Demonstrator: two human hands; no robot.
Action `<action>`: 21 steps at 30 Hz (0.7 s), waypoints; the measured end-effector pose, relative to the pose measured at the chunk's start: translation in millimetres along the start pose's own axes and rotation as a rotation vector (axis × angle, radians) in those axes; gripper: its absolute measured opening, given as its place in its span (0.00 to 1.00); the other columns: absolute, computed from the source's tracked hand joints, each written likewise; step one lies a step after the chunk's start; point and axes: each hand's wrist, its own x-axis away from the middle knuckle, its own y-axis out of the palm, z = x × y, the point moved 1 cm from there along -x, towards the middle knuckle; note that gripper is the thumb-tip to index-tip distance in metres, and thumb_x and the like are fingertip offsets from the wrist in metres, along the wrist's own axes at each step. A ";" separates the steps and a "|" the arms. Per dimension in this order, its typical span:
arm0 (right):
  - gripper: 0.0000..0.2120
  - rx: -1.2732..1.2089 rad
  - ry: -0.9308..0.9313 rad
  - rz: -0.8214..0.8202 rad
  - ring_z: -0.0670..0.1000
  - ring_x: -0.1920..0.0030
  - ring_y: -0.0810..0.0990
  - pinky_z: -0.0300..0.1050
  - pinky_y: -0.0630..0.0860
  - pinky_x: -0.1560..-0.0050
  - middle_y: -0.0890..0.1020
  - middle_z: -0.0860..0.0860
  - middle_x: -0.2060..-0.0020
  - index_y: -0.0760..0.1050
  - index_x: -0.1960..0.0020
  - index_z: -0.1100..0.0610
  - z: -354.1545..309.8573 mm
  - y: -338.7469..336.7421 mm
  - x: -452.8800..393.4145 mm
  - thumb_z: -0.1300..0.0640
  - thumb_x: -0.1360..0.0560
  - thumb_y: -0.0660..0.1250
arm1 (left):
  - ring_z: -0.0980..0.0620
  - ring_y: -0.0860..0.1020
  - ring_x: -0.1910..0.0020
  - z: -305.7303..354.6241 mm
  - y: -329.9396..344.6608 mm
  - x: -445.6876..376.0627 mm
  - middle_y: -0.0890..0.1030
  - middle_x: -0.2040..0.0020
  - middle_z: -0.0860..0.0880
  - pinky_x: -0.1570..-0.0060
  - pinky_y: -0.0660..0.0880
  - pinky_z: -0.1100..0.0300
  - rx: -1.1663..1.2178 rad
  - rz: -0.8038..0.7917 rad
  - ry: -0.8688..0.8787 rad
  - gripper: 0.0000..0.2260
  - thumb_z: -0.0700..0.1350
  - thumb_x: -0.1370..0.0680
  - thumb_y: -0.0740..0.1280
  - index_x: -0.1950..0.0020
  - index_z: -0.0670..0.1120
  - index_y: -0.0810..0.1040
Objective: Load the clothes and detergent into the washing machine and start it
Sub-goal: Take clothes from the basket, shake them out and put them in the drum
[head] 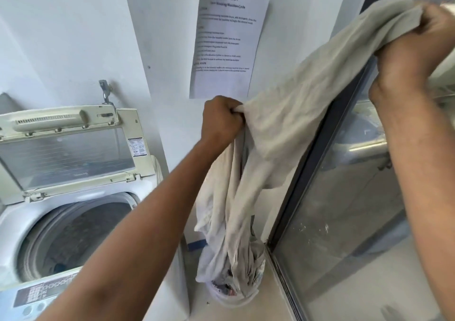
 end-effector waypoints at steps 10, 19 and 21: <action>0.15 -0.016 0.233 0.009 0.48 0.63 0.70 0.49 0.66 0.66 0.72 0.47 0.69 0.73 0.72 0.48 27.8 -16.7 34.1 0.62 0.30 0.70 | 0.59 0.71 0.66 38.4 -53.6 -44.6 0.78 0.69 0.53 0.66 0.73 0.57 0.098 0.294 0.096 0.10 0.35 0.31 0.63 0.63 0.40 0.85; 0.06 -0.254 1.088 -0.035 0.45 0.64 0.85 0.38 0.80 0.73 0.87 0.46 0.69 0.77 0.52 0.53 89.5 -46.9 102.0 0.54 0.17 0.67 | 0.46 0.81 0.63 78.6 -79.9 -69.9 0.85 0.65 0.46 0.60 0.78 0.50 -0.071 0.257 0.168 0.12 0.38 0.33 0.63 0.60 0.43 0.87; 0.06 -0.277 1.199 -0.051 0.45 0.70 0.86 0.38 0.81 0.73 0.86 0.48 0.71 0.77 0.50 0.55 100.9 -55.7 122.4 0.57 0.15 0.64 | 0.47 0.83 0.62 85.7 -83.8 -72.3 0.86 0.64 0.47 0.59 0.79 0.50 -0.072 0.250 0.175 0.14 0.39 0.34 0.62 0.60 0.43 0.87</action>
